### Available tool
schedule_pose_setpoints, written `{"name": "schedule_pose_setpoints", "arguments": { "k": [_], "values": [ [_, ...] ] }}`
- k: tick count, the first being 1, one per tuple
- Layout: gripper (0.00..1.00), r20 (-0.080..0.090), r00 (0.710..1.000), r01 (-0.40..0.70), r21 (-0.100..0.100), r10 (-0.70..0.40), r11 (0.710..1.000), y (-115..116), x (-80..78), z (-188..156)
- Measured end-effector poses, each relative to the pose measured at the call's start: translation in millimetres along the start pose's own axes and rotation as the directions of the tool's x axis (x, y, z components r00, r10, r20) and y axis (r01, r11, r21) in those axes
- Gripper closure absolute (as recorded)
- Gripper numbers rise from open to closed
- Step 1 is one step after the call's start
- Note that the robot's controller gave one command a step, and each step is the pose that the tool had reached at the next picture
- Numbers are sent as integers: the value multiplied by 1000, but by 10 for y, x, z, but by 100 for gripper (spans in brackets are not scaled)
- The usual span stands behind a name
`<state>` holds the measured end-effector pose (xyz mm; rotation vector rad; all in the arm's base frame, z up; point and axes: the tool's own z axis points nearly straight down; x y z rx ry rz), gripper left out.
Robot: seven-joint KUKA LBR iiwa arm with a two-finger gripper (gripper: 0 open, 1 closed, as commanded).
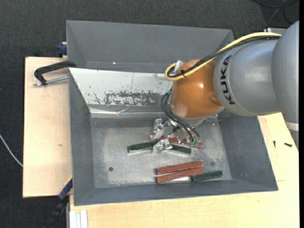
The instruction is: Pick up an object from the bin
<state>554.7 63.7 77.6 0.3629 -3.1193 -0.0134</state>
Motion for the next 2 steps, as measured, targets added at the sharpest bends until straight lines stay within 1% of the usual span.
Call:
{"name": "schedule_pose_setpoints", "arguments": {
  "k": [1, 2],
  "values": [
    [100, 0, 1000, 0, 1, 0, 1000, 0, 8, -24],
    [100, -1, 1000, -1, 5, 1, 1000, -8, 26, -182]
  ]
}}
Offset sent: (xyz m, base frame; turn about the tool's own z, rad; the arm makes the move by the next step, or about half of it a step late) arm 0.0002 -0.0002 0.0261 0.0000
